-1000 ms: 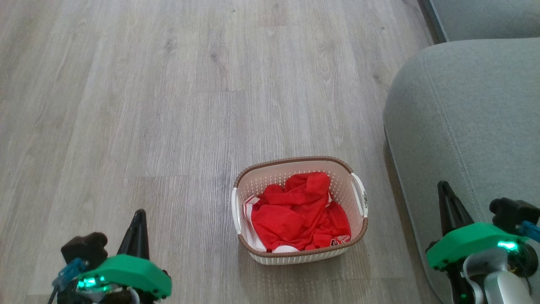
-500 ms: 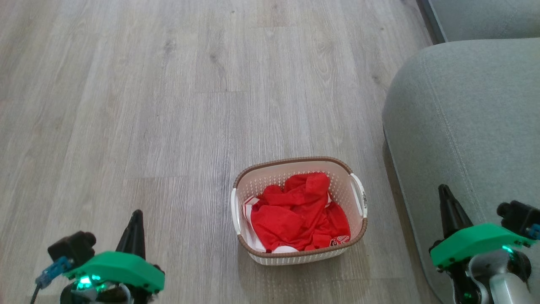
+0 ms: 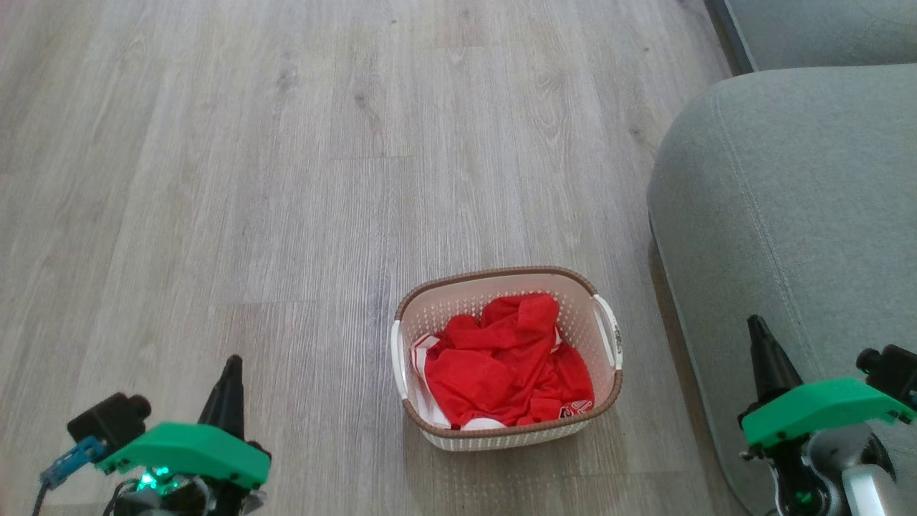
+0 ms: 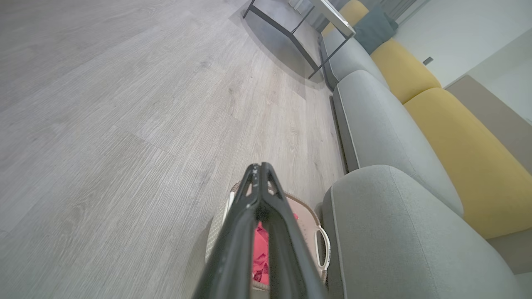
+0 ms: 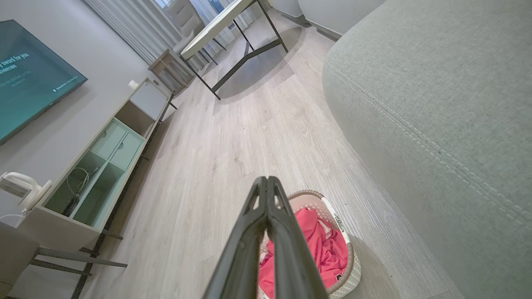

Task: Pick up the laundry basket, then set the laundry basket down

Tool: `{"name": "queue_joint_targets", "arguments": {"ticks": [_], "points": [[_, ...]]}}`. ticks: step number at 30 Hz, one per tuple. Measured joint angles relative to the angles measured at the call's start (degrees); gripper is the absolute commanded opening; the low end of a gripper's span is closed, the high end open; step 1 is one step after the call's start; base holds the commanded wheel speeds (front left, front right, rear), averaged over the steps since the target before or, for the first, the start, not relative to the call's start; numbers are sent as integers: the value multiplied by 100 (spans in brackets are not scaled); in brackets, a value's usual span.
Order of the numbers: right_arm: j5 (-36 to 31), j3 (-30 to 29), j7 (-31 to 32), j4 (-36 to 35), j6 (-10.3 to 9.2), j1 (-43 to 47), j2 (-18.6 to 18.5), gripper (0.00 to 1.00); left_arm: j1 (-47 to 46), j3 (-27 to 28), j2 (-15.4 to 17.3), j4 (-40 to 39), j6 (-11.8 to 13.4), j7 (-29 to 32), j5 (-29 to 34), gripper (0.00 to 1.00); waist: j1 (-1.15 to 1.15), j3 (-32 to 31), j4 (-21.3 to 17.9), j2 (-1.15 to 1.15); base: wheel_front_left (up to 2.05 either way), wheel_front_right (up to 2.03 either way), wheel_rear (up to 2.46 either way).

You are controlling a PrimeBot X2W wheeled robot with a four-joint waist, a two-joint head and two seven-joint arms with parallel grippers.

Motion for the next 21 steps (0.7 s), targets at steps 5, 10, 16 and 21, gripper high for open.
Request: {"name": "queue_joint_targets", "arguments": {"ticks": [5,10,16,21], "points": [[330,-9,46,59,0,0,0,0,-71,89,-13,65,-46,22,-309,0,0,-4,-7,0,0,0,0],[655,-26,74,101,0,-2,0,0,-76,114,-24,114,-131,79,-622,0,0,-7,-13,0,0,0,0],[1047,-35,96,159,0,-6,0,0,-118,154,-45,159,-196,144,-988,0,0,-12,-21,0,0,0,0],[1372,-49,141,191,0,-13,0,0,-201,254,-82,225,-243,181,-1303,0,0,-16,-28,0,0,0,0]]}}
